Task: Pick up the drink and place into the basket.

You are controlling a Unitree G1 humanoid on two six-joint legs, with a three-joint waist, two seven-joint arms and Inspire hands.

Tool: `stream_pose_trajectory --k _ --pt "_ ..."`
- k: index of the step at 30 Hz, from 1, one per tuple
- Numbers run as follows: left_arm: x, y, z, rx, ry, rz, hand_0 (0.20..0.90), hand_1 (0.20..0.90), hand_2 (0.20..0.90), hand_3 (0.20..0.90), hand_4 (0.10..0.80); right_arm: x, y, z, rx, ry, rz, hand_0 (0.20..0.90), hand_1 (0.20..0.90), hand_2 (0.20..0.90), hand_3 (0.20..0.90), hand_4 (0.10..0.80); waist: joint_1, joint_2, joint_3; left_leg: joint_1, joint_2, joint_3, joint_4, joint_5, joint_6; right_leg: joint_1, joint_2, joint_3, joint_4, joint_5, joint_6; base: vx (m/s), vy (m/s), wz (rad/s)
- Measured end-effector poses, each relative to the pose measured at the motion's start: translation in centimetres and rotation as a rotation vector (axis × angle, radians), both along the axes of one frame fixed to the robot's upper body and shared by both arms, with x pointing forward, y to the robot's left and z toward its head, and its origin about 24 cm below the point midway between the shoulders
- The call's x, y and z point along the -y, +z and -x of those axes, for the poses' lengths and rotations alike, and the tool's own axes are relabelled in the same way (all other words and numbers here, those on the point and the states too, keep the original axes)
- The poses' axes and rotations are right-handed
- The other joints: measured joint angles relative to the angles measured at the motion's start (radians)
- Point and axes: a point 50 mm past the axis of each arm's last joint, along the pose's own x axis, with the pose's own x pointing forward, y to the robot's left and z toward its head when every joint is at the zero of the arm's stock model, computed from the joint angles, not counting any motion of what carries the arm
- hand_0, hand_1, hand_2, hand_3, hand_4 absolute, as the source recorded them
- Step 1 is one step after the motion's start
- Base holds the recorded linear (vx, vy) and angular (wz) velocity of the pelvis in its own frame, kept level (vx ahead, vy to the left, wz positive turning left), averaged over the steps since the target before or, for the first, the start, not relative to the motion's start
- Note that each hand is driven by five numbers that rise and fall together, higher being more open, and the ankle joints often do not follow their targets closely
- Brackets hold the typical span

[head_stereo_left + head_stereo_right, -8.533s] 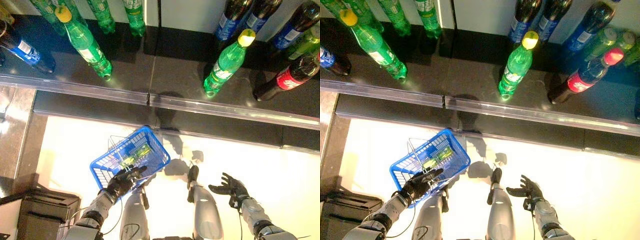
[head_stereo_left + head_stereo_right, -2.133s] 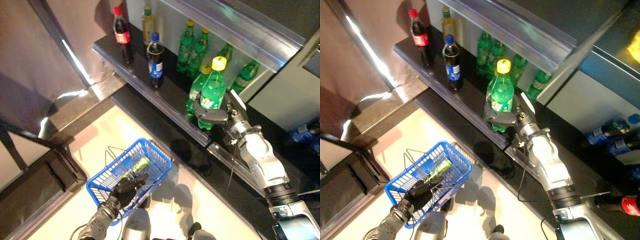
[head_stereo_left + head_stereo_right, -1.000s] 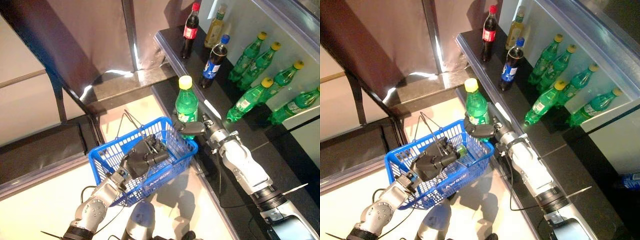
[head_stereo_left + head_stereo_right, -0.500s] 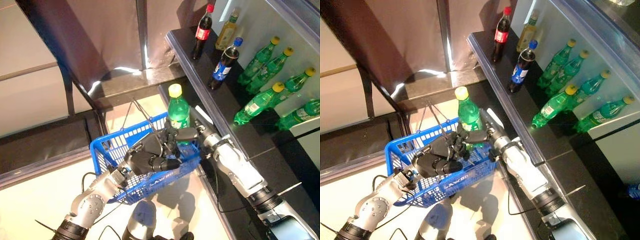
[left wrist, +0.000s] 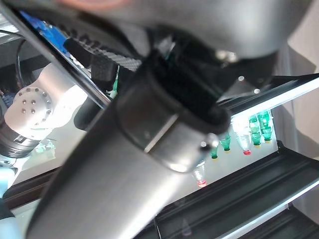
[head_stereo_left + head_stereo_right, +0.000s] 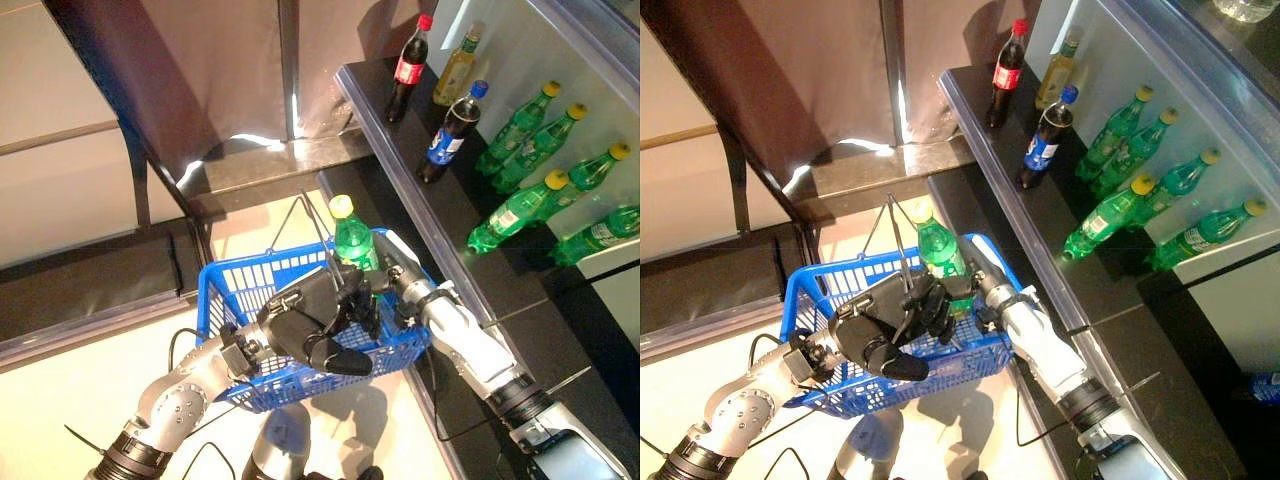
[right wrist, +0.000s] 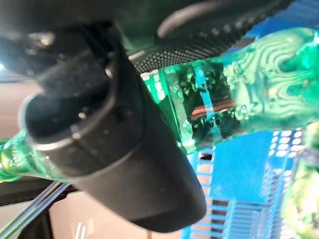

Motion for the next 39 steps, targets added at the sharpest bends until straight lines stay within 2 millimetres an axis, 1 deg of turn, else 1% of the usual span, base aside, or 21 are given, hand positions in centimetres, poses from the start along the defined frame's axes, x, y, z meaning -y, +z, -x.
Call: stream_pose_trajectory --k 4,9,12,16,20,24,28,32,36,39 --pt "0.0 0.0 0.0 0.004 -0.013 -0.017 0.3 0.3 0.3 0.2 0.1 0.1 -0.8 0.0 -0.006 -0.013 0.057 0.3 0.3 0.3 0.2 0.1 0.003 0.0 0.0 0.0 -0.003 -0.006 0.0 0.0 0.0 0.001 0.0 -0.019 0.0 0.0 0.0 0.003 -0.007 0.04" --pt "-0.1 0.1 0.1 0.012 -0.032 -0.027 0.3 0.3 0.3 0.2 0.1 0.0 -1.5 0.1 -0.022 -0.006 0.122 0.3 0.3 0.3 0.2 0.1 0.022 0.0 0.0 -0.001 -0.004 -0.01 0.0 0.0 0.0 0.002 0.0 -0.02 0.0 -0.001 -0.001 0.002 -0.005 0.01" --pt "-0.1 0.2 0.2 0.017 -0.036 -0.028 0.3 0.3 0.3 0.2 0.1 -0.1 -1.6 0.2 0.01 0.006 0.197 0.3 0.3 0.3 0.2 0.1 0.029 -0.002 -0.001 -0.001 -0.006 -0.013 0.0 0.0 0.0 0.003 0.0 -0.021 0.0 -0.002 -0.003 0.005 -0.007 0.03" --pt "0.0 0.2 0.2 0.019 -0.042 -0.03 0.3 0.3 0.3 0.2 0.1 -0.6 -1.9 0.3 0.013 0.035 0.268 0.3 0.3 0.3 0.2 0.1 0.034 -0.02 -0.012 -0.003 -0.008 -0.016 0.0 -0.001 0.0 0.003 -0.002 -0.021 0.0 -0.009 0.001 0.0 0.0 0.0" --pt "0.0 0.2 0.3 0.018 -0.049 -0.03 0.3 0.3 0.3 0.2 0.1 -0.7 -2.1 0.4 0.01 0.059 0.313 0.3 0.3 0.3 0.2 0.1 0.035 -0.028 -0.017 -0.004 -0.008 -0.017 0.0 -0.001 -0.001 0.004 -0.001 -0.021 0.0 -0.014 0.002 0.0 0.0 0.0" --pt "0.0 0.4 0.2 0.028 -0.054 -0.039 0.3 0.3 0.3 0.2 0.1 -0.6 -2.0 0.3 0.013 0.111 0.387 0.3 0.3 0.3 0.2 0.1 0.036 -0.029 -0.018 -0.004 -0.008 -0.018 0.0 -0.001 -0.001 0.004 -0.001 -0.021 0.0 -0.014 0.002 0.0 0.0 0.0" --pt "0.1 0.7 0.2 0.043 -0.065 -0.045 0.3 0.3 0.3 0.2 0.1 -0.7 -1.7 0.3 0.022 0.145 0.424 0.3 0.3 0.3 0.2 0.1 0.039 -0.029 -0.018 -0.004 -0.009 -0.019 0.0 -0.001 -0.001 0.004 -0.001 -0.021 0.0 -0.014 0.002 0.0 0.0 0.0" --pt "0.1 1.1 0.1 0.064 -0.075 -0.052 0.3 0.3 0.3 0.2 0.1 -1.0 -1.3 0.1 0.036 0.208 0.495 0.3 0.3 0.3 0.2 0.1 0.045 -0.029 -0.018 -0.004 -0.009 -0.02 0.0 -0.001 -0.002 0.004 -0.001 -0.021 0.0 -0.014 0.002 0.0 0.0 0.0" --pt "0.2 1.4 0.1 0.08 -0.095 -0.052 0.3 0.3 0.3 0.2 0.1 -1.8 -1.1 0.4 0.028 0.268 0.536 0.3 0.3 0.3 0.2 0.1 0.049 -0.03 -0.019 -0.004 -0.01 -0.023 0.0 -0.002 -0.002 0.005 -0.001 -0.022 0.001 -0.014 0.002 0.0 0.0 0.0" --pt "0.3 1.6 0.3 0.092 -0.106 -0.05 0.3 0.3 0.3 0.2 0.1 -2.7 -1.3 0.6 0.008 0.342 0.582 0.3 0.3 0.3 0.2 0.1 0.05 -0.034 -0.021 -0.004 -0.01 -0.023 0.0 -0.002 -0.003 0.005 -0.001 -0.022 0.001 -0.015 0.002 0.0 0.0 0.0"
